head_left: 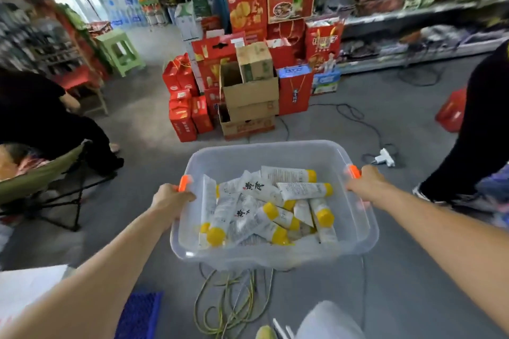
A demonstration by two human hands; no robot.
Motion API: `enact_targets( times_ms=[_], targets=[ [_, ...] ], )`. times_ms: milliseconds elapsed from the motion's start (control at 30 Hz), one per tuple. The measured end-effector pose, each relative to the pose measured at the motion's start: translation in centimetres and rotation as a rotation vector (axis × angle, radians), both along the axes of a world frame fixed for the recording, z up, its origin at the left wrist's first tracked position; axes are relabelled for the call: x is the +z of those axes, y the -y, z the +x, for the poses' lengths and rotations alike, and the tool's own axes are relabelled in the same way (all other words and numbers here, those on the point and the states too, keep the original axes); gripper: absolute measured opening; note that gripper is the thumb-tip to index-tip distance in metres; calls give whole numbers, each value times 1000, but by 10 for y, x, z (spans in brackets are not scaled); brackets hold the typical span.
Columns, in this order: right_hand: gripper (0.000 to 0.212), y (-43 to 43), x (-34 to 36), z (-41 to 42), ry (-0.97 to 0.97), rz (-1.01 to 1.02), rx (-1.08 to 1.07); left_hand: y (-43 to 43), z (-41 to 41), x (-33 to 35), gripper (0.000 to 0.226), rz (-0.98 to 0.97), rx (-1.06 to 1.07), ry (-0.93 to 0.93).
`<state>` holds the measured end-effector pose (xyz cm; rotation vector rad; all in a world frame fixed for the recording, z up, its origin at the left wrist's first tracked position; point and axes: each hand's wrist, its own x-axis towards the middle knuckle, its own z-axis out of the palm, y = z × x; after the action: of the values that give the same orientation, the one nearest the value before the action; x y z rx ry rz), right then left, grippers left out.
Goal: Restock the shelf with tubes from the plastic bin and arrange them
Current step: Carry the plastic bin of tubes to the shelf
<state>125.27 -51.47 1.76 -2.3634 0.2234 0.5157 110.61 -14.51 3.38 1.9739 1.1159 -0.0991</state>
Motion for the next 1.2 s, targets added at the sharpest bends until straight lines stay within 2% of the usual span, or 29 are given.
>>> enact_targets(
  times_ms=[100,200,400,600,700,867,1000,1200],
  targets=[
    [21,13,-8,70,31,37,-130,0,97,-4,14,-9,-43,-6],
    [19,24,-14,136,15,38,-168,-2,177,-16,18,-14,-64,-21],
    [23,55,-17,315,-8,16,-187,7,371,-49,23,-27,-73,15],
    [13,81,-3,477,45,-27,-194,44,540,-43,25,-78,-90,33],
    [15,94,-3,557,58,-33,-208,58,624,-39,23,-97,-103,53],
    [16,116,-18,694,43,-37,-287,75,787,-45,24,-59,-199,28],
    [16,131,-34,804,5,-51,-349,83,933,-59,34,-39,-282,12],
    [15,163,-24,954,-14,-19,-454,121,1134,-46,36,6,-413,4]
  ],
)
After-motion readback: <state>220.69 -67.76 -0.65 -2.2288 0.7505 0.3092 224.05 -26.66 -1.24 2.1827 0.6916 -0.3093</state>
